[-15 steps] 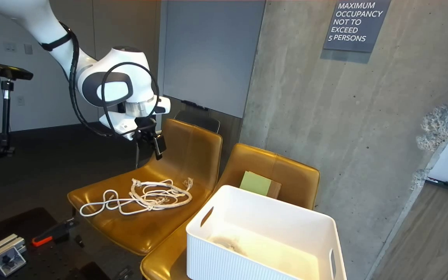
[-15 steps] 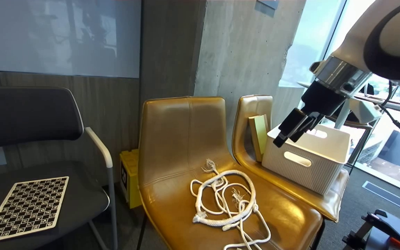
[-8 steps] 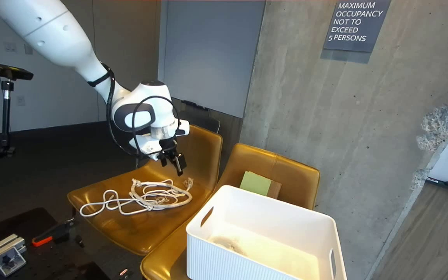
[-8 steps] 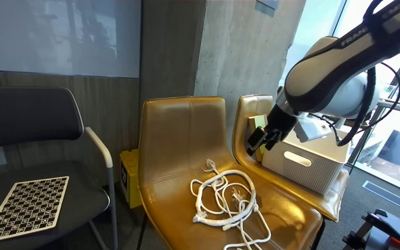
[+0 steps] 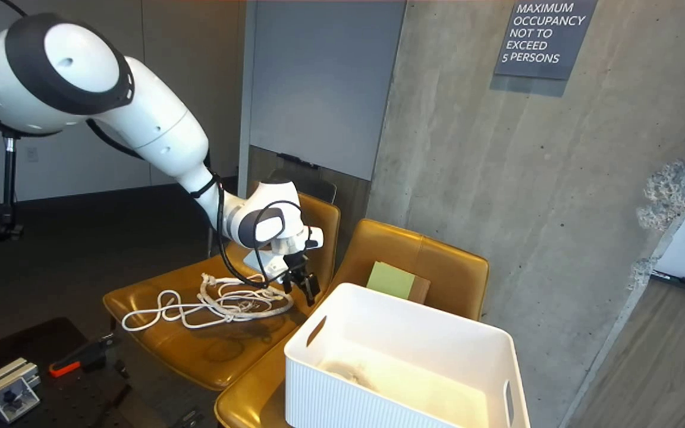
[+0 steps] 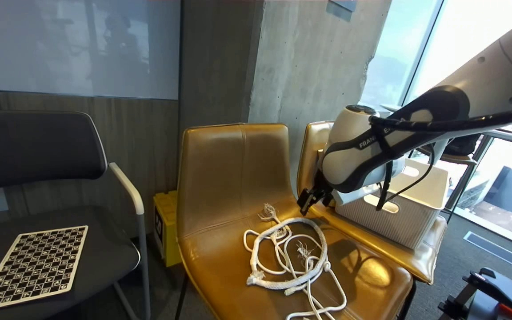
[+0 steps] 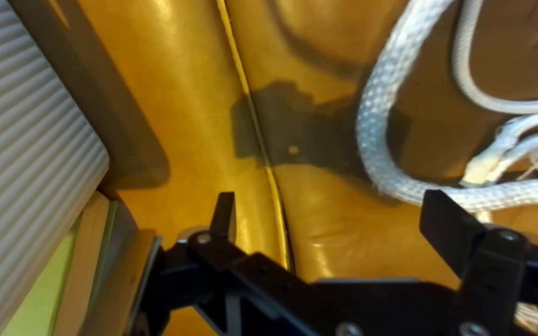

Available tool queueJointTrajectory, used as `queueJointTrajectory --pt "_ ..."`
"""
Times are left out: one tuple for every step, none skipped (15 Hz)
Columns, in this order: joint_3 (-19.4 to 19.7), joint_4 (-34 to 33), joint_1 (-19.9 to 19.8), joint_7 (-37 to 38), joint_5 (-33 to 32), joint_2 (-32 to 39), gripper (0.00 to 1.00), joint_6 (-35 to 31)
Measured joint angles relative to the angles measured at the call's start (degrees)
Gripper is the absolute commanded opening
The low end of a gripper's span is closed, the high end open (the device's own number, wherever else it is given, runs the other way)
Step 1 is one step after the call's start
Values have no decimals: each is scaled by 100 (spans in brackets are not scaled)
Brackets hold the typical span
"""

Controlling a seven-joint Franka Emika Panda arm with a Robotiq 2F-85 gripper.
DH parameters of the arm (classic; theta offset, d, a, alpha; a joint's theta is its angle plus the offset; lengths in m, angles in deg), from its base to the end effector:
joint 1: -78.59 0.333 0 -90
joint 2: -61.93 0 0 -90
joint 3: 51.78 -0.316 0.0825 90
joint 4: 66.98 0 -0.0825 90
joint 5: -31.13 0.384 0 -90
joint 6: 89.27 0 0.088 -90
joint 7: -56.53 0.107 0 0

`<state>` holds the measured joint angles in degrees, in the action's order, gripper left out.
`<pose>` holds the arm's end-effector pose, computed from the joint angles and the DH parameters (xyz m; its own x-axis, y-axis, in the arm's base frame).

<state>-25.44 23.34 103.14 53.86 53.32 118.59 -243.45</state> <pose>0.7060 0.0168 0.1211 0.9670 -0.0649 0.2465 -0.1040 -0.9834 0.1489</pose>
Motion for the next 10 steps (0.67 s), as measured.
queueJointTrajectory --pt "-253 -289 -327 299 -437 156 100 17" --pt "-464 -571 -601 529 -781 318 100 53" --pt "-647 -863 -838 711 -1063 491 100 138" --pt "-795 -1143 -1023 845 -1271 659 100 241" --pt "-934 -1419 -1167 968 -1444 806 100 403" --pt "-1013 -1655 -1256 1095 -1604 902 100 645" --pt "-1074 -1869 -1316 1187 -1739 965 100 921" --pt "-1140 -2058 -1371 1245 -1868 1017 100 1163" --pt "-1203 -2204 -1413 1276 -1977 1058 100 1324" --pt "-1242 -2275 -1421 1309 -2100 1071 100 1392"
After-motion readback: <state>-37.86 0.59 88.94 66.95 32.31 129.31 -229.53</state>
